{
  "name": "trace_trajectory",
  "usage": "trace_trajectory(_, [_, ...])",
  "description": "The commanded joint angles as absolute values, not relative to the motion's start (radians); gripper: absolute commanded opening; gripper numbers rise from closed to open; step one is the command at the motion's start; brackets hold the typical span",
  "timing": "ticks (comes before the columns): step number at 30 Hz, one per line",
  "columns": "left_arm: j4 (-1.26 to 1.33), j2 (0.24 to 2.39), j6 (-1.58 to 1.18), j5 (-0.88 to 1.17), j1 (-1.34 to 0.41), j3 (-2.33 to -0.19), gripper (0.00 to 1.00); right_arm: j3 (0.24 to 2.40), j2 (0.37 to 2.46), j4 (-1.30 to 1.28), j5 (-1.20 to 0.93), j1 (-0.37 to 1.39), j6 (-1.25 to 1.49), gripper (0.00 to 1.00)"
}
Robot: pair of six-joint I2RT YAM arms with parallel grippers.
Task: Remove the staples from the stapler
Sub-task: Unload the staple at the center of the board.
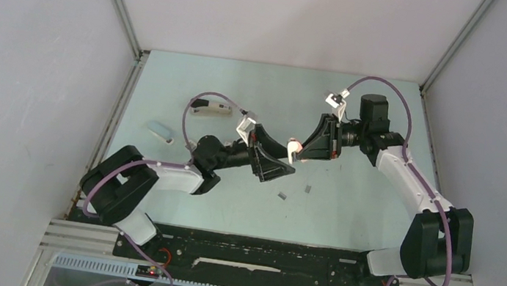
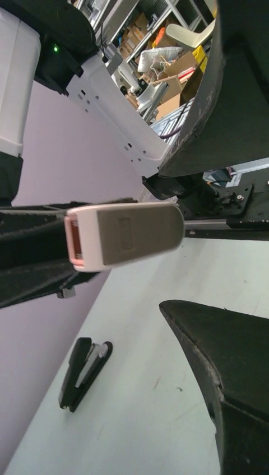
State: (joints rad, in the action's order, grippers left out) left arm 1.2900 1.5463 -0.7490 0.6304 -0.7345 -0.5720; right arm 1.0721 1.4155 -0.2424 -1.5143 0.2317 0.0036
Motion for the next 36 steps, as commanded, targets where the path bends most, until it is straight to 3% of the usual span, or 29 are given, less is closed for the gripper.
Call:
trace_trajectory(1, [1.388,1.563,-0.804,0.615,-0.753,-0.631,0.82,1.072,1.407,-0.205,-1.541,0.238,0.031,0.0])
trace_trajectory(4, [1.387,1.566,-0.812,0.615,-0.753,-0.632,0.74,1.071,1.41,-0.21,-1.534,0.236,0.026,0.0])
trace_trajectory(8, [1.384,1.57,-0.817,0.611,-0.752,-0.636,0.53,1.071,1.413,-0.222,-1.527,0.236,0.014,0.0])
trace_trajectory(12, [1.375,1.574,-0.831,0.62,-0.739,-0.642,0.21,1.071,1.413,-0.247,-1.51,0.236,-0.018,0.0])
trace_trajectory(15, [1.373,1.562,-0.842,0.638,-0.711,-0.622,0.09,1.072,1.413,-0.277,-1.493,0.232,-0.067,0.0])
trace_trajectory(19, [1.316,1.5,-0.795,0.68,-0.664,-0.566,0.06,1.082,1.415,-0.377,-1.461,0.228,-0.195,0.0])
trace_trajectory(25, [0.91,1.351,-0.522,0.743,-0.627,-0.539,0.04,1.252,1.518,-0.937,-1.263,0.3,-0.771,0.0])
trace_trajectory(29, [0.556,1.271,-0.285,0.695,-0.626,-0.554,0.04,1.269,1.553,-1.027,-1.157,0.328,-0.89,0.0])
trace_trajectory(36, [0.423,1.252,-0.158,0.657,-0.627,-0.548,0.04,1.255,1.554,-1.072,-1.079,0.343,-1.012,0.0])
